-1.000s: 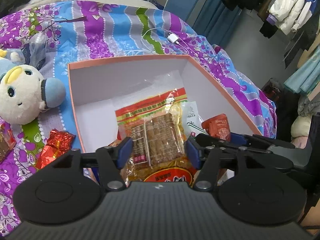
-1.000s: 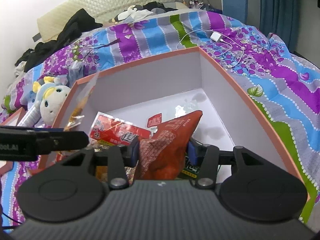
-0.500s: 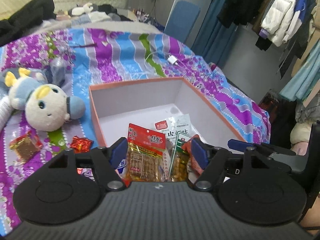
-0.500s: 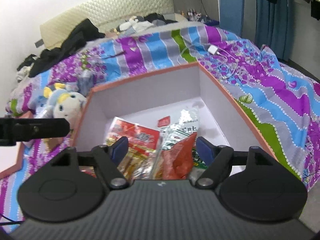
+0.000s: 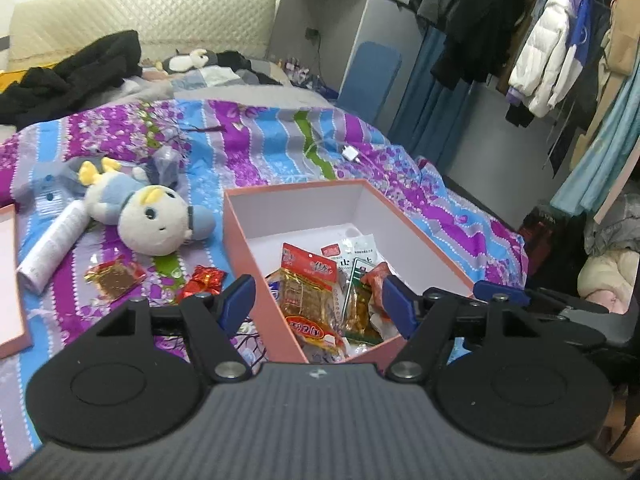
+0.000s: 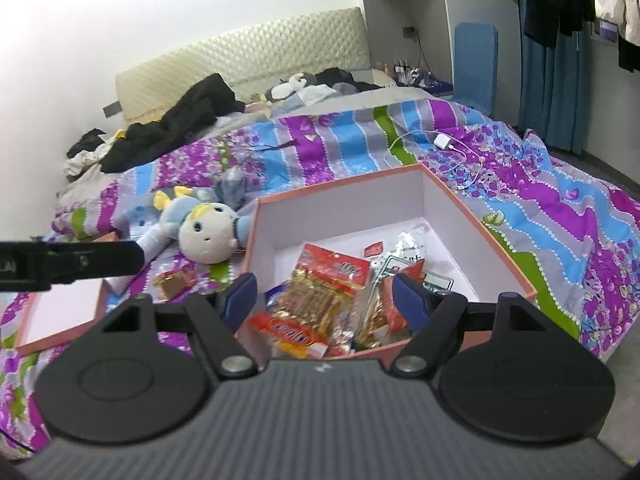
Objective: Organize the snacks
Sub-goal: 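Open both tools to drop the bags into the pink box, then move both open tools back from the box toward the remaining snacks, then grasp the orange jerky bag with the left tool while the right tool grasps the red foil candy, then lift both held snacks and carry them over the pink box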
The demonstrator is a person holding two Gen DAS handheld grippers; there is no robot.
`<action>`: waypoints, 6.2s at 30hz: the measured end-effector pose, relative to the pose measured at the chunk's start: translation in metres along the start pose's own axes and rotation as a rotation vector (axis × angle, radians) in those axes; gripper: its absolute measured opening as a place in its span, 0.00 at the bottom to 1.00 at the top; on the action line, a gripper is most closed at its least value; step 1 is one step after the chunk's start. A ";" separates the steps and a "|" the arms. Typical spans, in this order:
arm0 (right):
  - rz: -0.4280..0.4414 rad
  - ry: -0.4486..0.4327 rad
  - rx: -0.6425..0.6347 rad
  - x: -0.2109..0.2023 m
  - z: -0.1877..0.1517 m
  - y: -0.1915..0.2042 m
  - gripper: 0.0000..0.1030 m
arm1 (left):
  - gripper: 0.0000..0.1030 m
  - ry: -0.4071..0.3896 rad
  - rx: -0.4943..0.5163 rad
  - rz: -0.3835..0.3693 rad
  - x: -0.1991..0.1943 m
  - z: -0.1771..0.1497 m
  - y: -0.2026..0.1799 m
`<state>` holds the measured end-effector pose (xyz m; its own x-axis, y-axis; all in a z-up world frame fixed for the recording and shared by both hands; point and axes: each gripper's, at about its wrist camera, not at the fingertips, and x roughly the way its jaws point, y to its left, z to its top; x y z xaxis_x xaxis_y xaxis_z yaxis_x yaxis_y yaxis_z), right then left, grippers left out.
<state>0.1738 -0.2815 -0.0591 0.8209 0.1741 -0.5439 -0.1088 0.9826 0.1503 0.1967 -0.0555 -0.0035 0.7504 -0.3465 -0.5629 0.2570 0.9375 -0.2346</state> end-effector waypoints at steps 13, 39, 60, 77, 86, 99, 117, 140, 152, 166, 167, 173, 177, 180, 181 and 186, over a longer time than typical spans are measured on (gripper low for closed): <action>0.070 -0.054 -0.034 -0.058 -0.028 0.041 0.74 | 0.72 -0.063 -0.022 0.056 -0.088 -0.042 0.005; 0.123 -0.025 -0.076 -0.073 -0.096 0.095 0.74 | 0.72 -0.029 -0.102 0.136 -0.138 -0.121 0.057; 0.095 -0.070 -0.210 0.010 -0.139 0.138 0.73 | 0.74 0.067 -0.098 0.196 -0.032 -0.128 0.153; 0.012 -0.127 -0.374 0.148 -0.131 0.180 0.70 | 0.79 0.089 -0.156 0.187 0.101 -0.089 0.248; -0.073 -0.130 -0.343 0.227 -0.119 0.190 0.70 | 0.79 0.135 -0.327 0.188 0.186 -0.054 0.303; -0.278 -0.073 -0.324 0.313 -0.097 0.198 0.71 | 0.79 0.311 -0.570 0.194 0.257 -0.029 0.348; -0.306 0.060 -0.225 0.349 -0.091 0.188 0.73 | 0.79 0.379 -0.500 0.292 0.280 -0.017 0.335; -0.054 0.102 -0.166 0.321 -0.087 0.169 0.52 | 0.70 0.336 -0.308 0.364 0.290 -0.021 0.313; 0.040 0.107 -0.171 0.267 -0.103 0.165 0.52 | 0.61 0.332 -0.254 0.277 0.219 -0.045 0.304; 0.159 0.114 -0.144 0.196 -0.104 0.156 0.52 | 0.61 0.245 -0.125 0.248 0.123 -0.093 0.242; 0.165 0.121 -0.134 0.192 -0.104 0.154 0.52 | 0.61 0.245 -0.135 0.236 0.118 -0.099 0.237; 0.166 0.121 -0.155 0.157 -0.112 0.144 0.52 | 0.61 0.231 -0.165 0.236 0.091 -0.127 0.212; 0.164 0.132 -0.160 0.136 -0.121 0.136 0.52 | 0.61 0.234 -0.186 0.242 0.075 -0.143 0.199; 0.179 0.151 -0.148 0.119 -0.122 0.129 0.52 | 0.61 0.234 -0.187 0.248 0.061 -0.150 0.190; 0.185 0.146 -0.149 0.112 -0.121 0.128 0.52 | 0.61 0.230 -0.186 0.256 0.055 -0.150 0.187; 0.202 0.113 -0.156 0.078 -0.113 0.124 0.52 | 0.61 0.207 -0.183 0.259 0.026 -0.146 0.170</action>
<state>0.1607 -0.1391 -0.1762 0.7072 0.3650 -0.6054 -0.3559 0.9238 0.1412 0.1712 0.0904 -0.1734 0.6323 -0.1149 -0.7661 -0.0525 0.9803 -0.1903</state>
